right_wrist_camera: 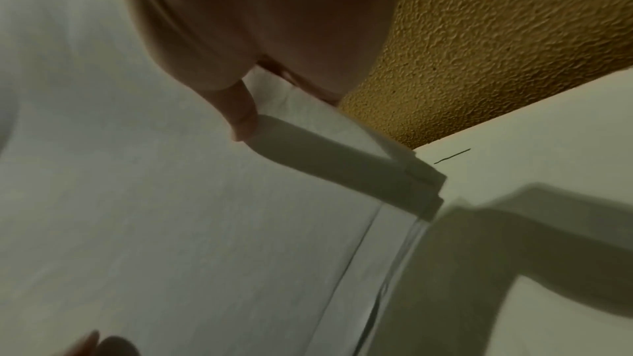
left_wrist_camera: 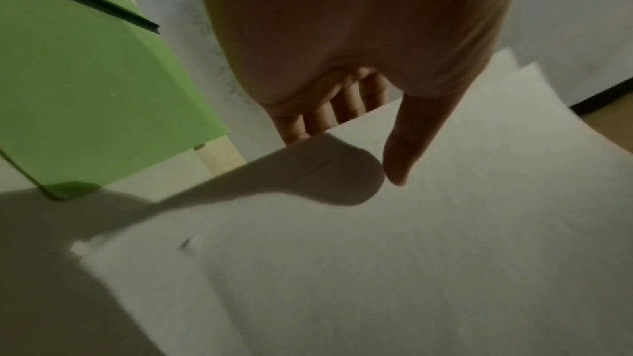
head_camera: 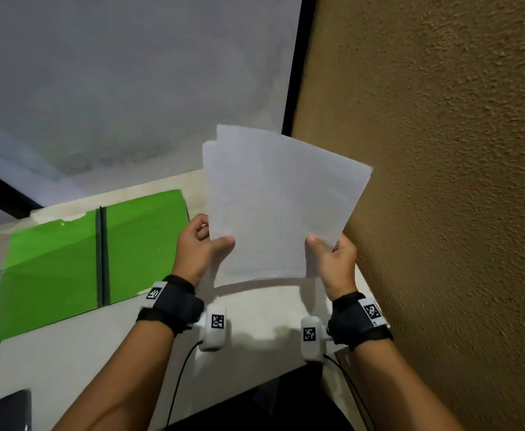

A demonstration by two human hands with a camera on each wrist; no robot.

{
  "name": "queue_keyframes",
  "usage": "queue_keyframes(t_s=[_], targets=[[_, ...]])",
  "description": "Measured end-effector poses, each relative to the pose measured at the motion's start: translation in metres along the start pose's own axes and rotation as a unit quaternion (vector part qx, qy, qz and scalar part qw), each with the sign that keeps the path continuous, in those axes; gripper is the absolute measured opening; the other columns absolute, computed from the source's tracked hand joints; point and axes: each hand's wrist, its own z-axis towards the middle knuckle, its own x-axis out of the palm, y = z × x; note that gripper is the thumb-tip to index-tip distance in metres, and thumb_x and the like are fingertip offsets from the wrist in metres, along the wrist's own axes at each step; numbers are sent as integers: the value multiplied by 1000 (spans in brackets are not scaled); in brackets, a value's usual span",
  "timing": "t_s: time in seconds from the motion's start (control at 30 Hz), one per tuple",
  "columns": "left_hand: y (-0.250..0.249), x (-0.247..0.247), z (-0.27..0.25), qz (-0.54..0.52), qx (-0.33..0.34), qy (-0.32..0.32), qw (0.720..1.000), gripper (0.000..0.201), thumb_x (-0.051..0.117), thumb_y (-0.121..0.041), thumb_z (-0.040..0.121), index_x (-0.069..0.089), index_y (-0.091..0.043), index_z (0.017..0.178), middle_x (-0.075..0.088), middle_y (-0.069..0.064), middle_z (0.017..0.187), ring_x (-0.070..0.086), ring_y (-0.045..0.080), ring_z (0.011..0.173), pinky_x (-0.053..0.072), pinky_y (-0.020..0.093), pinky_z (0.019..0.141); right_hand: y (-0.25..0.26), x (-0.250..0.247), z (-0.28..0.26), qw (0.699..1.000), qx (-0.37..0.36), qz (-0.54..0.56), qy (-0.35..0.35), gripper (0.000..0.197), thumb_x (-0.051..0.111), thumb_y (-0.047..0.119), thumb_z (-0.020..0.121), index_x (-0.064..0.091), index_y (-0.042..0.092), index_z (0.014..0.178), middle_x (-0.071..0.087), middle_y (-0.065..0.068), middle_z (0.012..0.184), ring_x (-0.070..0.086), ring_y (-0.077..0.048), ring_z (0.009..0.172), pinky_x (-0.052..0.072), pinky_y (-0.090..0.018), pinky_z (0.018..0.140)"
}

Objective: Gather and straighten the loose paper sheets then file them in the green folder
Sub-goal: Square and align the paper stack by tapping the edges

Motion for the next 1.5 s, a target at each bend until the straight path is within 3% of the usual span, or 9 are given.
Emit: queue_keyframes(t_s=[0.27,0.47,0.73,0.9,1.03,1.13,1.27,1.37,1.5], targets=[[26,1,6,6,-52,-42,998,51,87,-6,66,66,-2,113,77,3,103,74,17,94,58,42,91,-11,3,-8,999,49,0,6,16,73,-4,86,74,10,93,75,1,87,72,-5,77,56,-23,72],[37,7,-8,20,-60,-24,998,47,80,10,71,68,-1,116,76,10,107,73,27,99,58,46,91,-4,1,-19,995,81,42,39,34,62,-21,85,65,12,89,69,3,79,68,7,58,50,-9,51],[38,9,-14,15,-23,-57,998,48,81,6,73,65,0,118,75,7,109,73,18,97,58,32,86,-11,3,-17,999,38,33,-11,52,71,-15,80,58,26,110,70,0,107,69,-6,96,58,-18,78],[55,4,-13,46,-86,-37,995,50,78,12,71,62,1,117,74,9,107,71,24,101,57,40,89,-14,5,-13,992,118,7,42,41,57,-19,81,59,4,115,65,-7,96,62,-26,95,53,-14,55],[46,9,-15,68,-46,-44,996,27,77,3,80,70,-6,105,76,-4,95,73,14,93,58,33,84,-21,10,-7,991,128,-18,21,39,70,-6,84,62,8,120,71,-4,105,67,-30,111,55,-23,78],[20,10,-14,100,42,-16,994,39,71,8,84,68,-29,98,75,-23,87,70,-4,86,54,20,80,-11,10,-5,997,39,-70,-15,76,81,9,81,41,21,144,57,-1,137,54,-23,129,47,-42,106],[-15,2,-1,287,226,42,930,21,62,-2,86,65,-21,94,71,-4,86,65,23,82,50,35,71,37,5,6,943,-203,-261,-26,109,82,22,78,11,36,159,23,8,163,17,-20,154,14,-51,123],[-37,9,7,391,289,68,871,17,60,-8,83,60,-23,91,67,-2,82,59,27,78,43,36,72,70,11,14,866,-310,-364,144,57,71,15,83,57,25,137,61,6,137,51,-20,132,31,-53,117],[-45,17,10,405,300,42,862,19,65,-20,82,60,-29,98,65,-2,93,56,25,94,40,43,92,78,17,20,889,-264,-301,221,17,64,7,88,71,22,87,63,7,72,60,-19,69,49,-35,64]])
